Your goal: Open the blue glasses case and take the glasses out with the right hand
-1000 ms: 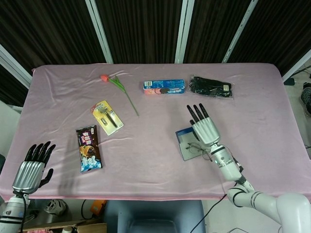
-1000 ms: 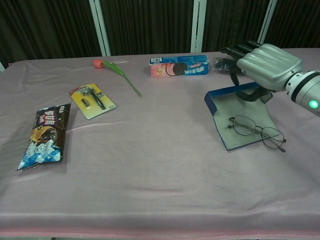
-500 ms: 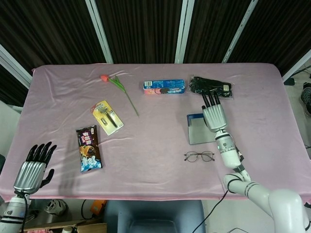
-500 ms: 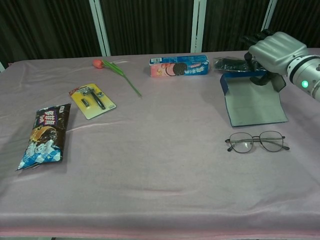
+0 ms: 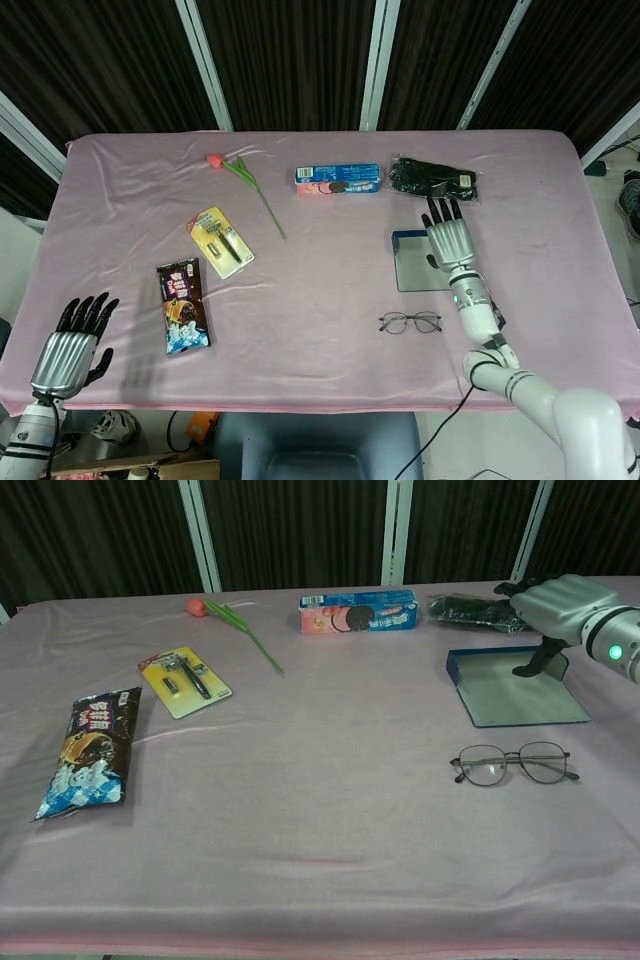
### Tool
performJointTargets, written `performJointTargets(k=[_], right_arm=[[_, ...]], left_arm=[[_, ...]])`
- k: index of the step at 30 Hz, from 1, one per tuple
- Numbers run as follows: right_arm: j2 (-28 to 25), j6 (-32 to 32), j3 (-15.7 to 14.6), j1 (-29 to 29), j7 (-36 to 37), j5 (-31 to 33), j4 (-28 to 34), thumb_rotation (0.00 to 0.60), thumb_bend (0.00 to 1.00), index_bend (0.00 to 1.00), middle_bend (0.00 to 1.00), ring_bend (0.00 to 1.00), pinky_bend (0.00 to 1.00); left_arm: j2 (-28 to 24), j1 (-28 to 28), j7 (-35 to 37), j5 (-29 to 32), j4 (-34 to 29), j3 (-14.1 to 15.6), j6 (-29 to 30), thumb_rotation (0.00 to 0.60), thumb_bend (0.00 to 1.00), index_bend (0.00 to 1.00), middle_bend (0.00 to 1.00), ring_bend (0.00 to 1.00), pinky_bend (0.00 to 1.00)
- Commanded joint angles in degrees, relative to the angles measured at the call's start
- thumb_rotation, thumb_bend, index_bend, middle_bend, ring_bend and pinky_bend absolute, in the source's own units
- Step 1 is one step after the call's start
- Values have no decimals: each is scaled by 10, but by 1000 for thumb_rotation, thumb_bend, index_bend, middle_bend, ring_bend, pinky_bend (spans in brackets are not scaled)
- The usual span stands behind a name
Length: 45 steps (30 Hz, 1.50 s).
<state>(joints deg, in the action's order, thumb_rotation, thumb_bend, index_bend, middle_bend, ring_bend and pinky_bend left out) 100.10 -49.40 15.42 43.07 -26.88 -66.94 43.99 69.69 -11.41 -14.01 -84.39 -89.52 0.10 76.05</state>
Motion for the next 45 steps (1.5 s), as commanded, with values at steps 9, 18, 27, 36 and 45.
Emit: performJointTargets(k=[9, 18, 27, 36, 45], right_arm=[[-227, -100, -124, -87, 61, -168, 352, 600, 380, 475, 9, 0, 0], [-226, -71, -143, -91, 60, -160, 364, 600, 414, 547, 10, 0, 0], [-193, -41, -142, -79, 73, -149, 329, 600, 475, 581, 8, 0, 0], [-178, -32, -147, -77, 68, -147, 312, 600, 489, 601, 5, 0, 0], [-168, -22, -150, -75, 65, -144, 299, 600, 491, 614, 6, 0, 0]], left_arm=[[0, 2, -3, -7, -4, 4, 5, 600, 410, 0, 0, 0, 0], [-1, 2, 0, -8, -4, 6, 2, 600, 411, 0, 0, 0, 0], [-3, 2, 3, -9, -3, 5, 5, 600, 410, 0, 0, 0, 0], [-4, 3, 5, -9, -3, 4, 6, 600, 410, 0, 0, 0, 0], [-3, 3, 5, -10, -3, 4, 8, 600, 411, 0, 0, 0, 0]])
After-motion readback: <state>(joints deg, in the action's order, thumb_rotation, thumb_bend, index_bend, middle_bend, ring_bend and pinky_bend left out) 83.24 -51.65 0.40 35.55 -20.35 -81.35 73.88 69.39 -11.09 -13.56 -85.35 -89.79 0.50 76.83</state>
